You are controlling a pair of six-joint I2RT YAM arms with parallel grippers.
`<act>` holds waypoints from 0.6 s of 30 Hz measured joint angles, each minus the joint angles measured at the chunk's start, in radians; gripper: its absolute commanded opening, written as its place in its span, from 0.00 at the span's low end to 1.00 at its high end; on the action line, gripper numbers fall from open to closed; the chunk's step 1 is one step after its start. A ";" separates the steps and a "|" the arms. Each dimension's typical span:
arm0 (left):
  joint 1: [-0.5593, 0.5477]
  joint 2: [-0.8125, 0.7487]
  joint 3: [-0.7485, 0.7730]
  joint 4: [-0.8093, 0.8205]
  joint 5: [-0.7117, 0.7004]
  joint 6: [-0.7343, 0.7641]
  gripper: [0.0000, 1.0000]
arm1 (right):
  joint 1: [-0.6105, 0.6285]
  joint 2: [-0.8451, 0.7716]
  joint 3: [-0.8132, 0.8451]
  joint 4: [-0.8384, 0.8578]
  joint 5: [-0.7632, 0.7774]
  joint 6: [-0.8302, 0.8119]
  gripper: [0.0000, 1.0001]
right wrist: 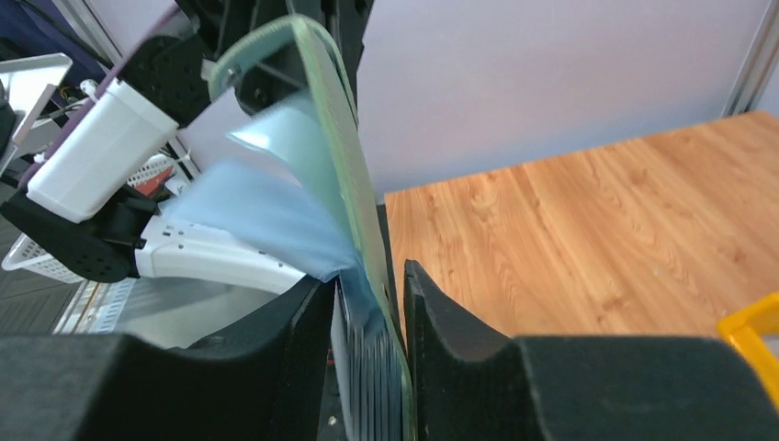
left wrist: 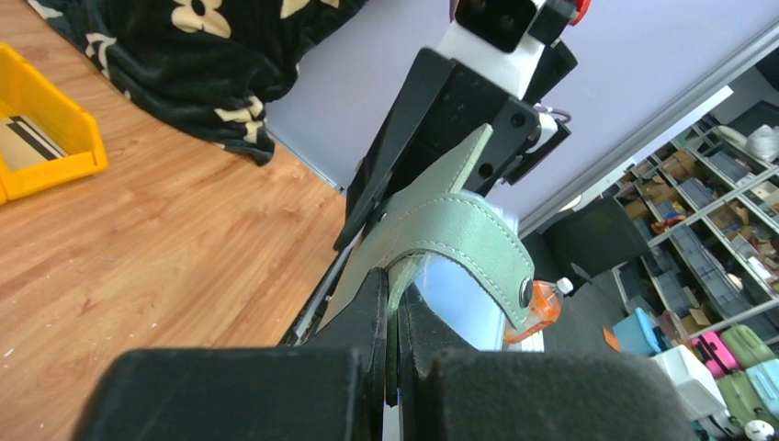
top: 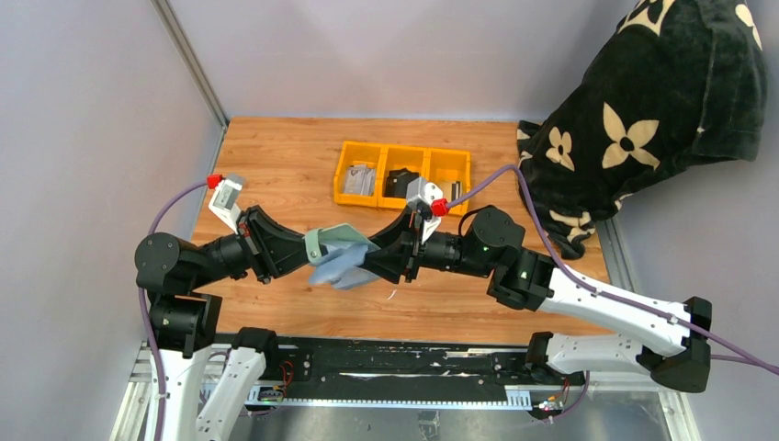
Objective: Take the credit cards out of the card holder
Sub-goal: Open the card holder at the center of the board.
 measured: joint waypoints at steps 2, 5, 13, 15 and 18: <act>0.000 0.000 0.000 -0.002 0.010 -0.004 0.00 | 0.000 0.011 0.019 0.023 -0.001 -0.012 0.35; 0.000 0.000 0.000 -0.010 0.026 -0.006 0.00 | 0.000 0.027 0.042 0.043 -0.004 -0.024 0.29; 0.000 -0.001 0.024 -0.082 0.020 0.067 0.51 | 0.000 0.037 0.052 0.061 -0.047 0.006 0.00; 0.000 -0.001 0.056 -0.122 0.003 0.117 0.70 | 0.000 0.036 0.052 0.056 -0.046 0.027 0.00; -0.001 -0.001 0.114 -0.185 -0.018 0.196 0.98 | 0.000 0.032 0.052 0.046 -0.044 0.051 0.00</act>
